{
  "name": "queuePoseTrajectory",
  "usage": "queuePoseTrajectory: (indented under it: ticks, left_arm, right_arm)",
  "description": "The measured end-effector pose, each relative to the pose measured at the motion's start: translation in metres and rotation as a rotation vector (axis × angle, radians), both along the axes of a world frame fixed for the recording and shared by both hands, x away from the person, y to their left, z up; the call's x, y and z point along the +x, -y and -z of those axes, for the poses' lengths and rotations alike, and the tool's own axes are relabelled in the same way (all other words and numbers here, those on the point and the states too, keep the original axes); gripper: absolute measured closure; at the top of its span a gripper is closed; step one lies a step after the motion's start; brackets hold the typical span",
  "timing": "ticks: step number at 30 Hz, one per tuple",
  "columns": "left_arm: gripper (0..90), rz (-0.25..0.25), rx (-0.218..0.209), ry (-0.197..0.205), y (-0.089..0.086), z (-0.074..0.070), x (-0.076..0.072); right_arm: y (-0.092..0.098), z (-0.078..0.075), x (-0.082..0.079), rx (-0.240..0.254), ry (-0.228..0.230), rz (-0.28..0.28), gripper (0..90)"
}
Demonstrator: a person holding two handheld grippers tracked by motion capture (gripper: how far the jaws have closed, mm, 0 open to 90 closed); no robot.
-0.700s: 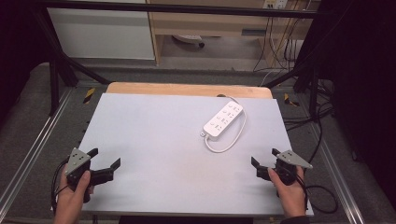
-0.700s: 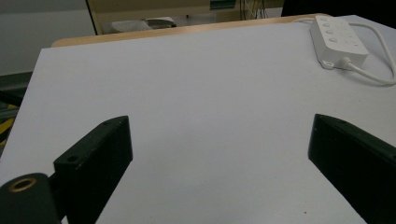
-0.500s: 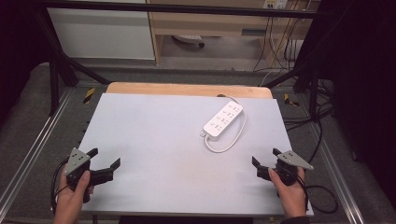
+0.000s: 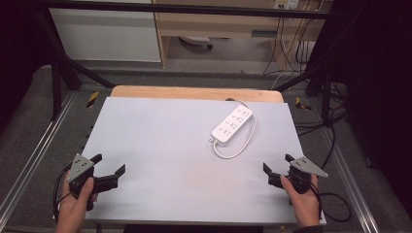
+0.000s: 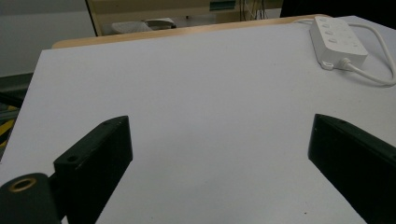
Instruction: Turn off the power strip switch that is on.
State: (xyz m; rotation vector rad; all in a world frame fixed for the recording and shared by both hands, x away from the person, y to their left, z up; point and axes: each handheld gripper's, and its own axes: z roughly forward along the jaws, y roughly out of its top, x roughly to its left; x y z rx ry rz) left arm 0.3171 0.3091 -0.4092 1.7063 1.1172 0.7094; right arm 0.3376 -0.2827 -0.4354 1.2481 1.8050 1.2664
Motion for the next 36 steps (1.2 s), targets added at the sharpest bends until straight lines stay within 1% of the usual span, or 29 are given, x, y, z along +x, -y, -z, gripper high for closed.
queuePoseTrajectory:
  ticks: [5, 6, 7, 10, 13, 15, 17, 18, 20, 21, 23, 26, 29, 30, 33, 34, 36]
  left_arm:
    - [6.3, 0.0, 0.001, 0.0, 0.0, 0.0, 0.0]
    - [6.3, 0.0, 0.011, 0.0, 0.0, 0.0, 0.0]
    - [6.3, 0.0, 0.012, -0.001, 0.0, 0.0, 0.0]
    - [6.3, 0.001, 0.011, -0.004, 0.0, 0.0, 0.0]
    - [6.2, -0.002, 0.009, -0.007, 0.0, 0.001, -0.001]
    - [6.3, -0.002, 0.011, -0.008, 0.0, 0.001, 0.0]
    - [6.3, -0.003, 0.012, -0.011, 0.0, 0.002, 0.0]
    - [6.3, -0.002, 0.012, -0.012, 0.0, 0.002, 0.0]
    - [6.3, -0.005, 0.014, -0.013, 0.0, 0.002, 0.0]
    - [6.3, -0.005, 0.014, -0.013, 0.0, 0.002, 0.0]
    - [6.2, -0.009, 0.007, -0.012, -0.001, 0.002, 0.0]
    - [6.2, -0.016, -0.001, -0.011, -0.003, 0.002, 0.0]
    - [6.2, -0.017, 0.001, -0.013, -0.003, 0.002, 0.0]
    - [6.2, -0.015, 0.005, -0.011, -0.003, 0.002, 0.0]
    - [6.1, -0.013, 0.005, -0.014, -0.003, 0.002, 0.0]
    - [6.2, -0.016, 0.012, -0.015, -0.003, 0.002, 0.0]
    - [6.1, -0.015, 0.01, -0.02, -0.003, 0.003, 0.0]
  right_arm:
    - [-0.002, -0.001, -0.001, 0.002, 0.0, -0.005, 6.7]
    - [-0.002, -0.002, -0.002, 0.006, 0.0, -0.006, 7.4]
    - [-0.002, -0.003, -0.002, 0.004, 0.01, -0.007, 7.8]
    - [-0.004, -0.006, -0.004, 0.015, 0.009, -0.013, 8.1]
    - [-0.007, -0.012, -0.006, 0.012, 0.027, -0.029, 8.5]
    - [-0.009, -0.015, -0.007, 0.024, 0.036, -0.027, 8.5]
    - [-0.01, -0.019, -0.007, 0.038, 0.03, -0.035, 7.5]
    - [-0.011, -0.021, -0.006, 0.035, 0.027, -0.036, 7.0]
    - [-0.013, -0.024, -0.004, 0.024, 0.018, -0.054, 5.5]
    - [-0.012, -0.026, -0.004, 0.023, 0.022, -0.06, 5.7]
    - [-0.012, -0.028, -0.002, 0.027, 0.019, -0.049, 6.0]
    - [-0.012, -0.03, 0.003, 0.001, 0.012, -0.048, 6.1]
    - [-0.012, -0.033, 0.007, 0.0, 0.009, -0.053, 6.7]
    - [-0.013, -0.035, 0.009, 0.006, 0.006, -0.06, 6.9]
    - [-0.017, -0.04, 0.018, 0.02, 0.019, -0.066, 7.7]
    - [-0.018, -0.042, 0.02, 0.024, 0.023, -0.065, 7.5]
    - [-0.019, -0.045, 0.024, 0.031, 0.048, -0.056, 7.2]
